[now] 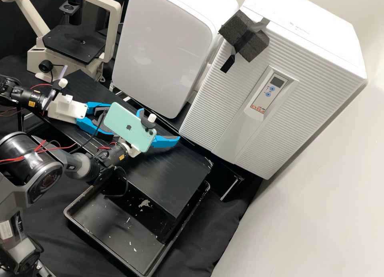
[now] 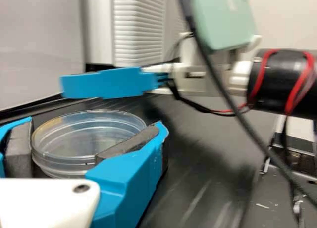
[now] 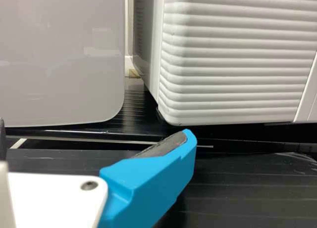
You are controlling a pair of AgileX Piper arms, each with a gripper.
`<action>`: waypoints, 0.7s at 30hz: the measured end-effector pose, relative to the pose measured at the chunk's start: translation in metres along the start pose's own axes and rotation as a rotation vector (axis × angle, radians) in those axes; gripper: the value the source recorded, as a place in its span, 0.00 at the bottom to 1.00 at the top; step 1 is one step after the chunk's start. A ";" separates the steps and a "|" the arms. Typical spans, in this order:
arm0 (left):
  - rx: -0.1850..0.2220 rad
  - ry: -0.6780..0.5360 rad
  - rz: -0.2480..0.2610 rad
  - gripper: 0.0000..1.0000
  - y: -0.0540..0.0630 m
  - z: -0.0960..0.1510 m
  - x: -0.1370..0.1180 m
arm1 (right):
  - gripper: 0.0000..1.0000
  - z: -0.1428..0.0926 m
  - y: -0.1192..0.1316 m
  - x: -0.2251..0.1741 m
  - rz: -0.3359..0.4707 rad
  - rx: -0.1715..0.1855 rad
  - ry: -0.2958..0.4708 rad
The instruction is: Place the petri dish on the microscope
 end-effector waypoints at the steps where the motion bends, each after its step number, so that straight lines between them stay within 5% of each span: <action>1: -0.006 0.012 0.005 0.00 0.002 -0.004 -0.005 | 1.00 0.000 0.000 0.000 0.000 0.000 0.000; 11: -0.134 0.164 0.055 0.00 0.022 -0.042 -0.055 | 1.00 0.000 0.000 0.000 0.000 0.000 0.000; 21: -0.164 0.291 0.126 0.00 0.038 -0.064 -0.097 | 1.00 0.000 0.000 0.000 0.000 0.000 0.000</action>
